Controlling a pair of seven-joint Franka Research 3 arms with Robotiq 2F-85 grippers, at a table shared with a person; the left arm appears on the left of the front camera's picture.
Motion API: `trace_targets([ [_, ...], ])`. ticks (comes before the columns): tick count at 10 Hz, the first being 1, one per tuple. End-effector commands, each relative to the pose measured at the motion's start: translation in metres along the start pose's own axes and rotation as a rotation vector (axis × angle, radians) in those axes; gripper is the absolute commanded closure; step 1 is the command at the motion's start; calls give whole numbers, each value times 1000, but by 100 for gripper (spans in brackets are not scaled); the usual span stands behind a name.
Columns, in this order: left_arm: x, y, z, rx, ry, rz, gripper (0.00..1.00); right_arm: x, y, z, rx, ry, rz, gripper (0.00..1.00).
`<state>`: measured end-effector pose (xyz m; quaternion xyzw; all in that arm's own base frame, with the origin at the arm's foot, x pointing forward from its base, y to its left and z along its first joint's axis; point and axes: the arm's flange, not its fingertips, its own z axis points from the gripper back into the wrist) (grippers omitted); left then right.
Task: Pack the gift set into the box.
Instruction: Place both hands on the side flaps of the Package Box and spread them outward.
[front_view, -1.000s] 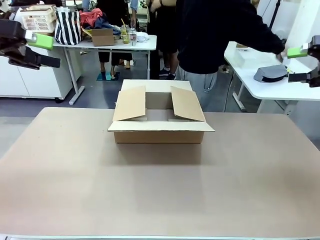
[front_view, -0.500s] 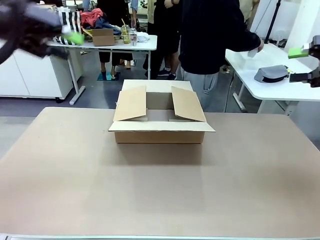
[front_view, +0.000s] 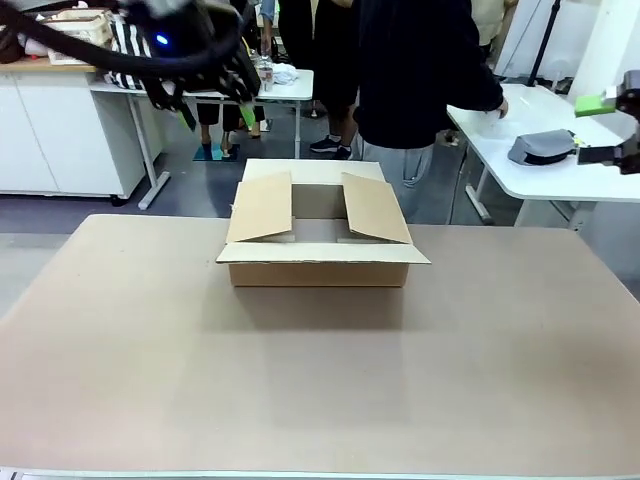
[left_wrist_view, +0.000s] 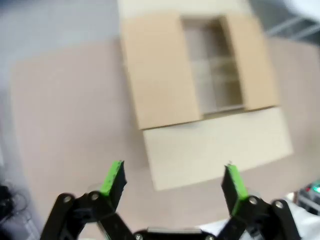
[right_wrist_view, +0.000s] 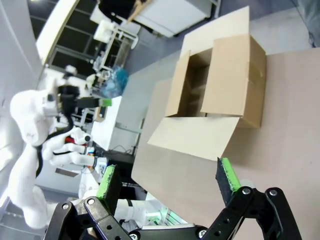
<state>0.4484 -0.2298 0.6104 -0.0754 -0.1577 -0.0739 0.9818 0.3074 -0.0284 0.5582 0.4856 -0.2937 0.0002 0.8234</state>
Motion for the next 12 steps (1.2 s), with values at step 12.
trace_targets([
  [12, 116, -91, -210, 93, 154, 103, 0, 4, 0, -2, 26, -14, 25, 0],
])
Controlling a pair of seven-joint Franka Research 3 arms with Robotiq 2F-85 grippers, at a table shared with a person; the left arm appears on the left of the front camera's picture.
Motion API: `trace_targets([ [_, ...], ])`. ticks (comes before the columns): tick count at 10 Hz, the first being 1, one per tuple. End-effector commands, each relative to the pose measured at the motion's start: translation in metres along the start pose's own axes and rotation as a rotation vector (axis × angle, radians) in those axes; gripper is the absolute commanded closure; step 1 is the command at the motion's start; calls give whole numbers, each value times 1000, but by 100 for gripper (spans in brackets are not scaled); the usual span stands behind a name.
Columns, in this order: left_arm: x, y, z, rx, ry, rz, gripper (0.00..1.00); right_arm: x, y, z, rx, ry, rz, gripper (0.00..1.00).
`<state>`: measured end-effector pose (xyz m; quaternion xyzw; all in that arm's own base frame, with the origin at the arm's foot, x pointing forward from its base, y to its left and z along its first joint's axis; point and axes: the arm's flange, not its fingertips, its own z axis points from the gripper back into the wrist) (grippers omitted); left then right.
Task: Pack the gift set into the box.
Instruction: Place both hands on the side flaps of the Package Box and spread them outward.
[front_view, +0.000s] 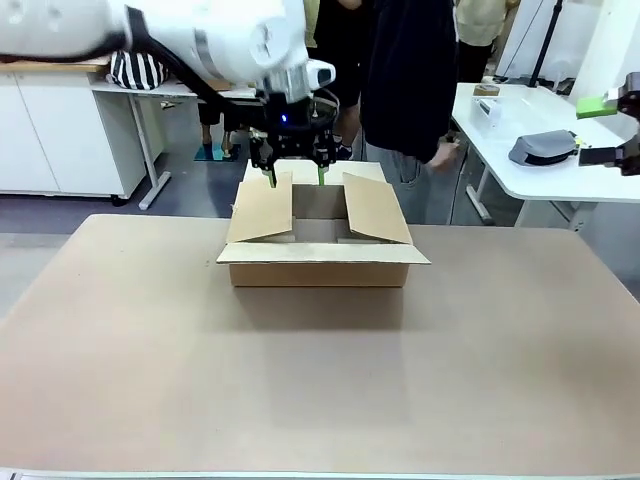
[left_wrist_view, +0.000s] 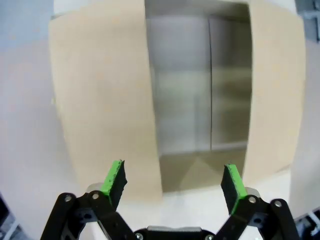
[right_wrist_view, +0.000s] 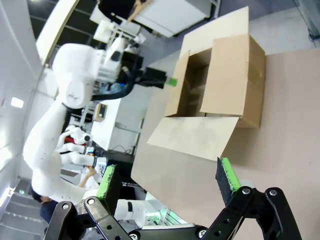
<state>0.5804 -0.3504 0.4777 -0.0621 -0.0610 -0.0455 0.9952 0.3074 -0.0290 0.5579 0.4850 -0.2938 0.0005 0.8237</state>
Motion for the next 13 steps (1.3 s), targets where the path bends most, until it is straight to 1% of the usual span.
trace_targets([
  [1, 36, -20, -38, 105, -22, 28, 0, 4, 0, -3, 27, -14, 24, 0],
  [4, 62, -36, -65, 291, 31, 132, 0, 4, 0, -3, 27, -14, 24, 0],
  [5, 65, -37, -67, 366, 41, 168, 0, 4, 0, -3, 27, -14, 24, 0],
  [8, 68, -41, -77, 515, 124, 215, 0, 4, 0, -3, 27, -14, 24, 0],
  [9, 70, -45, -80, 568, 133, 221, 0, 4, 0, -3, 27, -14, 24, 0],
  [11, 71, -48, -81, 607, 128, 224, 0, 4, 0, -3, 27, -14, 24, 0],
  [13, 70, -49, -79, 663, 134, 199, 0, 4, 0, -3, 27, -14, 24, 0],
])
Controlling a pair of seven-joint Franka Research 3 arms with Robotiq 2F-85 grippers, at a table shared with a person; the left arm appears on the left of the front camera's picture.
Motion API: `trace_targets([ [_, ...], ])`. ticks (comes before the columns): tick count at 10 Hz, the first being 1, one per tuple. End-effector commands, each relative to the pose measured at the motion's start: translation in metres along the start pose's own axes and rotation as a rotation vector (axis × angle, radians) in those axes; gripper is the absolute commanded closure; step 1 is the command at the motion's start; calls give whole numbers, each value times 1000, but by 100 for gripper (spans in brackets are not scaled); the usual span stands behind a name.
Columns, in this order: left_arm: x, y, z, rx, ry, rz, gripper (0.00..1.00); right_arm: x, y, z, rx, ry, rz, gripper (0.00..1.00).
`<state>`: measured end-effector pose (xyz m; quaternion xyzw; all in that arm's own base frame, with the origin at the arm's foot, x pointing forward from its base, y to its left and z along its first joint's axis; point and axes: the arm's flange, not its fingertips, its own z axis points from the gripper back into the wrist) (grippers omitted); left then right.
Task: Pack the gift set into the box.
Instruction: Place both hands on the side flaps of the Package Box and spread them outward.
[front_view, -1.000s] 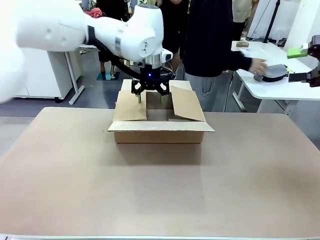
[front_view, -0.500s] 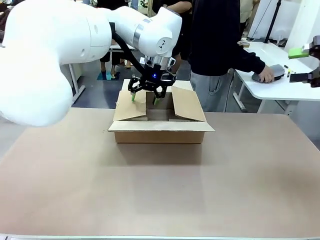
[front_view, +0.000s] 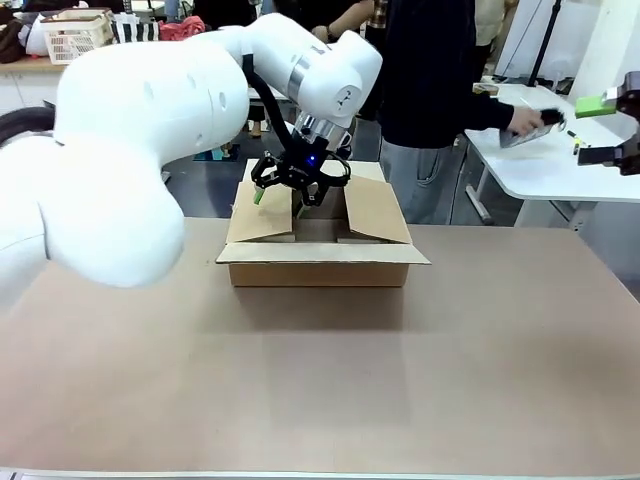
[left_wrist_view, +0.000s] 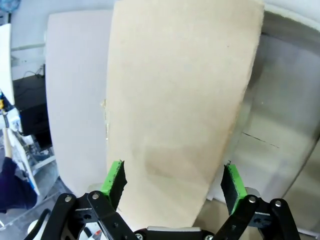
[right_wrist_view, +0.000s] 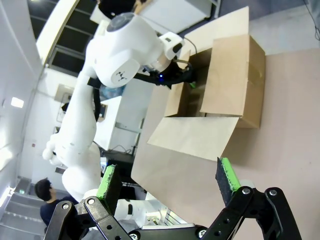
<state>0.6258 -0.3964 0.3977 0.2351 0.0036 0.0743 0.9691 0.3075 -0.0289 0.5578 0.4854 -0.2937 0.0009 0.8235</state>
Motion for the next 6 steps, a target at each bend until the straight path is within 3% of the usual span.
trace_targets([
  [1, 25, -9, 26, 75, -10, -6, 0, 4, 0, -2, 26, -15, 23, 0],
  [6, 17, 42, 44, 76, -34, 55, 0, 4, 0, -2, 26, -15, 23, 0],
])
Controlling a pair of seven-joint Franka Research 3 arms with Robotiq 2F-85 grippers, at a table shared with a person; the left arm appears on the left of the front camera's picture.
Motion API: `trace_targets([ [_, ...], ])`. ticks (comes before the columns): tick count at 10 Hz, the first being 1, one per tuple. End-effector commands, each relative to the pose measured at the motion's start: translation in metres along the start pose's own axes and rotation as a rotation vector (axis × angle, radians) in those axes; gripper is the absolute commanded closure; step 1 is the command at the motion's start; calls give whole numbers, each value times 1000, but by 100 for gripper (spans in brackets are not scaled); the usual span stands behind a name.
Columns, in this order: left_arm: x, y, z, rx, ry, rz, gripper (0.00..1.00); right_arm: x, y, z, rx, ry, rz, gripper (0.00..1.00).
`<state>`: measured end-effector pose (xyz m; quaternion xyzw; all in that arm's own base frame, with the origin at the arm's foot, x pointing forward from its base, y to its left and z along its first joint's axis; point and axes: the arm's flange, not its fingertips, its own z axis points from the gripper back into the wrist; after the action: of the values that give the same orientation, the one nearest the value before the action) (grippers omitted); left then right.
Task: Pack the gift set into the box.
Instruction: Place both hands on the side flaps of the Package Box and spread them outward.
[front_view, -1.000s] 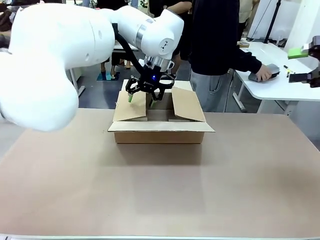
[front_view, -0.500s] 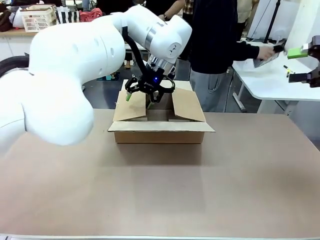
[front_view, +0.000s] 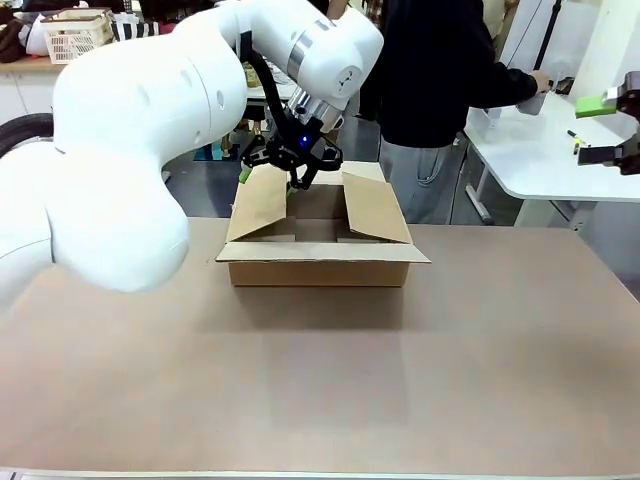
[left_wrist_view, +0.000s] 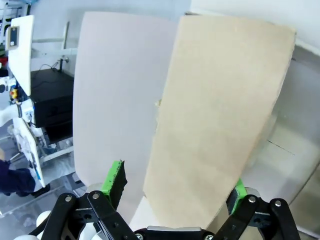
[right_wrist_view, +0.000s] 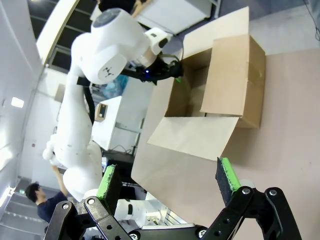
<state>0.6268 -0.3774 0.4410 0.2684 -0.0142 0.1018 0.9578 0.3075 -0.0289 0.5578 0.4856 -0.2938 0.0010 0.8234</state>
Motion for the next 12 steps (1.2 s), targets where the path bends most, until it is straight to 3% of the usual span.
trace_targets([
  [1, 10, 19, 13, -25, -7, -23, 0, 4, 0, -2, 25, -15, 23, 0],
  [4, 5, 79, -3, -213, 32, -87, 0, 4, 0, -2, 25, -15, 23, 0],
  [7, 4, 127, -44, -362, 99, -75, 0, 4, 0, -2, 25, -15, 23, 0],
  [9, 5, 149, -78, -425, 175, -42, 0, 4, 0, -2, 25, -15, 23, 0],
  [12, 2, 176, -109, -517, 215, -30, 0, 4, 0, -2, 25, -15, 23, 0],
])
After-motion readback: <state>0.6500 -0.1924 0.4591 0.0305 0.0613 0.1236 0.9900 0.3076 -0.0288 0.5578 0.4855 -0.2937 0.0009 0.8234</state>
